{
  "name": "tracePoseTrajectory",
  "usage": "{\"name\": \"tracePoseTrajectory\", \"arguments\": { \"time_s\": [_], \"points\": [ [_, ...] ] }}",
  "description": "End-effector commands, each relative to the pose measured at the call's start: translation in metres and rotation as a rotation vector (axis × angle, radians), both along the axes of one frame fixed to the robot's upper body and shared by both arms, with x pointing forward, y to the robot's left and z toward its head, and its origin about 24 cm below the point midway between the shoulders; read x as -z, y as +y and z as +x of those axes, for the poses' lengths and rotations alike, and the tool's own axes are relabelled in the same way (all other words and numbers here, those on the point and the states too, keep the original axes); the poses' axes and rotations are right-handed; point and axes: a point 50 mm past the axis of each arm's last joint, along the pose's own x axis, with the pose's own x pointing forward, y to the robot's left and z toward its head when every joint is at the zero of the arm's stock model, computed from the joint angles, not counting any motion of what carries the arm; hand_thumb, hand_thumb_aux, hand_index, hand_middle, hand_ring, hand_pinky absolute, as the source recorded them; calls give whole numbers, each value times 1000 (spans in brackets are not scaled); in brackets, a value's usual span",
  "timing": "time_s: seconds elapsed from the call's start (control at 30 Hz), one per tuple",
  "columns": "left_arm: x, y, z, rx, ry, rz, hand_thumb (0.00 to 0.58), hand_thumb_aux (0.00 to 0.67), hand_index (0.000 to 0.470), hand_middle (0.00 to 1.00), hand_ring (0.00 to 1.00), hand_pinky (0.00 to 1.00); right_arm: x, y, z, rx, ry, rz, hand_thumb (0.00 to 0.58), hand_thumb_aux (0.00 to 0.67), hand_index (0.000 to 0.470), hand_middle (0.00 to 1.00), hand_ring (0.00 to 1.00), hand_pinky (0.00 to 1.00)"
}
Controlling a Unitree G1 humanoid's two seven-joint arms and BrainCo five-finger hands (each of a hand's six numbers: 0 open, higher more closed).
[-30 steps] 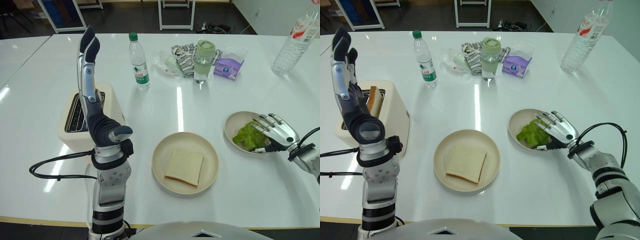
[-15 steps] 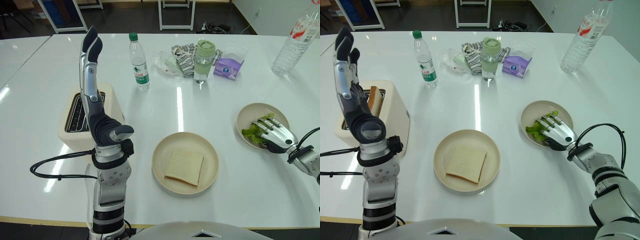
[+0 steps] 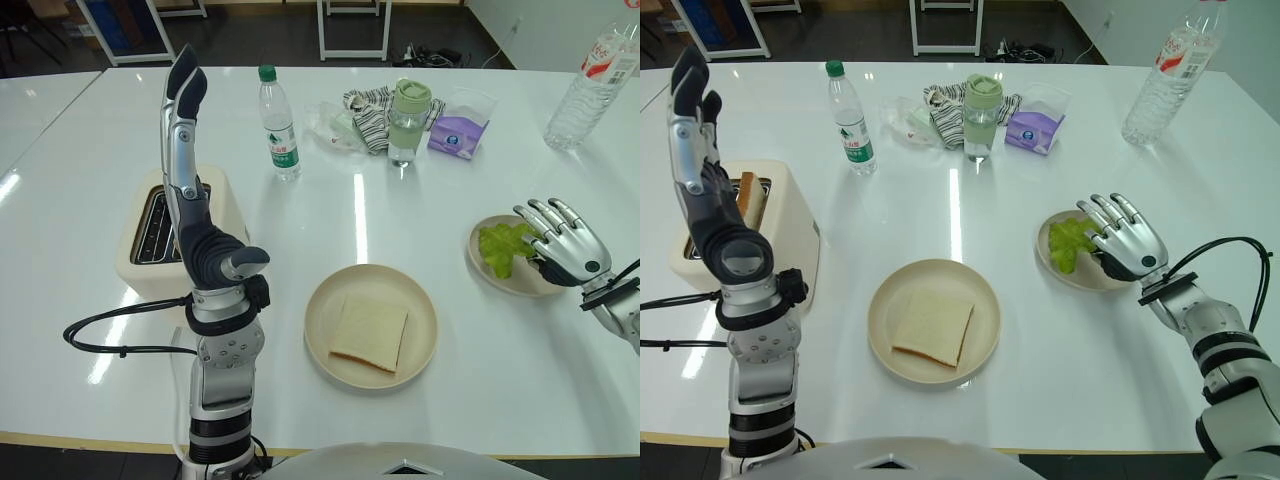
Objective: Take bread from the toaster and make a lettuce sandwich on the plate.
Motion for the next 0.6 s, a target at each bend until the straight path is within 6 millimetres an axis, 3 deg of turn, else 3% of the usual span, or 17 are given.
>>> {"name": "tracePoseTrajectory", "arguments": {
  "time_s": [0.03, 0.23, 0.43, 0.6],
  "points": [
    [-1, 1, 2, 4, 3, -18, 0, 0, 0, 0, 0, 0, -19, 12, -5, -64, -98, 15, 580, 670, 470, 0, 0, 0],
    [-1, -2, 6, 19, 1, -19, 0, 0, 0, 0, 0, 0, -38, 68, -18, -275, -203, 120, 580, 670, 470, 0, 0, 0],
    [-1, -6, 12, 36, -2, -21, 0, 0, 0, 0, 0, 0, -57, 126, -17, -455, -229, 289, 580, 670, 470, 0, 0, 0],
    [-1, -8, 15, 50, -7, -25, 0, 0, 0, 0, 0, 0, -47, 155, -26, -548, -154, 360, 580, 670, 470, 0, 0, 0]
  ]
}}
